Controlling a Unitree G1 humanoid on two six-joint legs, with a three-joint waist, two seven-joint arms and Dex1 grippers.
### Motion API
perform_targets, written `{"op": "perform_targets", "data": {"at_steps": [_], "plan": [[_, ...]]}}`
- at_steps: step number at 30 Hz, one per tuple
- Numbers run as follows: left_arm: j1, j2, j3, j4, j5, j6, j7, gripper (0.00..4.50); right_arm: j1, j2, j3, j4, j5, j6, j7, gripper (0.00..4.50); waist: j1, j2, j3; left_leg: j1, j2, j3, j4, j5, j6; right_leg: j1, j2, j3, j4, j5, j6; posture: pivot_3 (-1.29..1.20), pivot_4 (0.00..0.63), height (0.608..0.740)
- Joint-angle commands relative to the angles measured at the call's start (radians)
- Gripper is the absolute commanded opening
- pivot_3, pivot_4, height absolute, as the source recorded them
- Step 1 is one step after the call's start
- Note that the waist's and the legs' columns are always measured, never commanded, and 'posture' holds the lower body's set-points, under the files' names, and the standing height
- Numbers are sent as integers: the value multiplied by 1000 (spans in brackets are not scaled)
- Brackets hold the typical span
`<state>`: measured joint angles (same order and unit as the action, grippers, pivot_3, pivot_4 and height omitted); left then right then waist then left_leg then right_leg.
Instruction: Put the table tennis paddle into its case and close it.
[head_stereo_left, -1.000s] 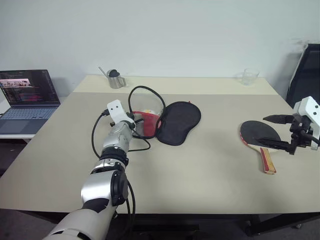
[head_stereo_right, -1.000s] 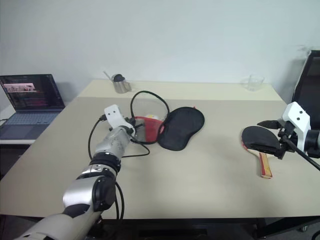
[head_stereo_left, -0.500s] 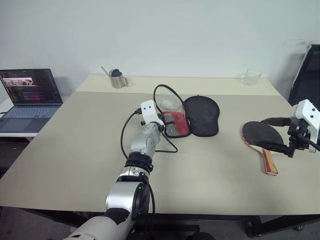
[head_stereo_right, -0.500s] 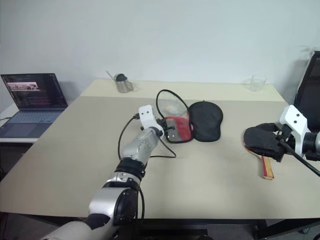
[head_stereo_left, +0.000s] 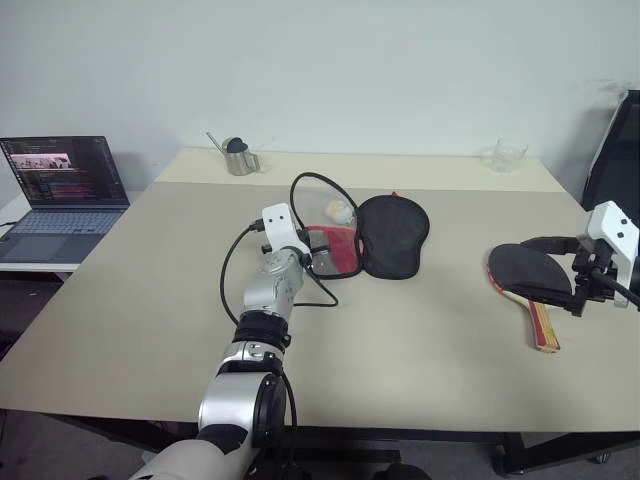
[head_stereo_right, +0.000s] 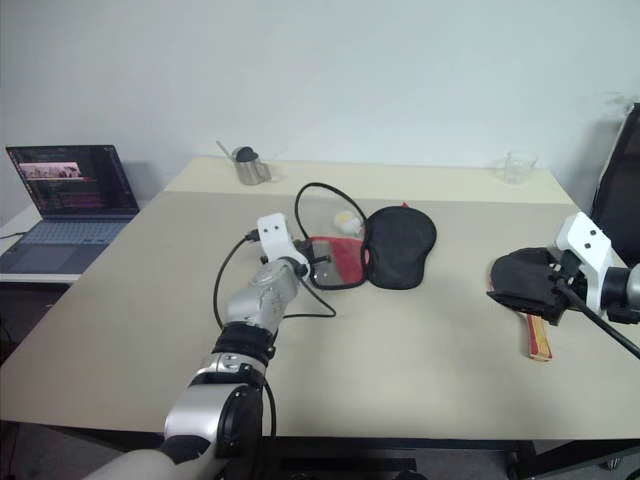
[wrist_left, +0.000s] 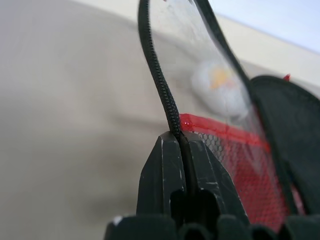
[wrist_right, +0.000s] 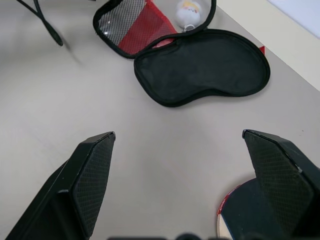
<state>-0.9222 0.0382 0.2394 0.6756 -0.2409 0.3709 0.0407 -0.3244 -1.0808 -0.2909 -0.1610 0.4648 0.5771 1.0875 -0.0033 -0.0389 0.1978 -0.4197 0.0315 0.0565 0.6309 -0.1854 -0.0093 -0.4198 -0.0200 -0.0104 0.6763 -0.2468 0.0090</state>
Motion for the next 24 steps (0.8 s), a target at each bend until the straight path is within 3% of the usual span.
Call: {"op": "perform_targets", "data": {"at_steps": [1, 3, 6, 13, 17, 21, 24], "plan": [[9, 2, -16, -82, -5, 30, -13, 10, -18, -3, 0, -8, 5, -13, 1, 4500, 0, 0, 0, 0, 0, 0, 0, 0, 0, 0, 0, 0, 0, 0, 0, 0, 150, 740], [21, -1, -14, -102, -8, 49, -13, 10, -17, -1, 8, -9, 0, -15, 0, 4500, 0, 0, 0, 0, 0, 0, 0, 0, 0, 0, 0, 0, 0, 0, 0, 0, 150, 740], [40, 3, -19, -148, -12, 65, -30, 647, -27, 7, 27, -3, -4, -17, -7, 4500, 0, 0, 0, 0, 0, 0, 0, 0, 0, 0, 0, 0, 0, 0, 0, 0, 150, 740], [57, 44, -35, -201, 0, 88, -65, 3137, -30, 9, 26, -6, -3, -12, -9, 4500, 0, 0, 0, 0, 0, 0, 0, 0, 0, 0, 0, 0, 0, 0, 0, 0, 150, 740], [100, 122, -66, -268, 17, 97, -142, 3137, -4, 2, 2, -11, -17, 0, -40, 4500, -1, 0, 0, 0, 0, 0, 0, 0, 0, 0, 0, 0, 0, 0, 0, 0, 150, 740], [162, 258, -95, -300, 43, 110, -247, 3137, 23, 8, -22, 2, -44, 27, -120, 4500, -3, 0, 0, 1, 1, 0, 0, 0, 0, 0, 0, 1, 1, 0, 0, 0, 150, 740], [200, 379, -167, -268, 56, 132, -434, 3137, 9, 29, -5, 36, -69, 129, -229, 4500, -2, 0, 0, 1, 1, 0, 0, 0, 0, 0, 0, 1, 2, 0, 0, 0, 150, 740]]}}
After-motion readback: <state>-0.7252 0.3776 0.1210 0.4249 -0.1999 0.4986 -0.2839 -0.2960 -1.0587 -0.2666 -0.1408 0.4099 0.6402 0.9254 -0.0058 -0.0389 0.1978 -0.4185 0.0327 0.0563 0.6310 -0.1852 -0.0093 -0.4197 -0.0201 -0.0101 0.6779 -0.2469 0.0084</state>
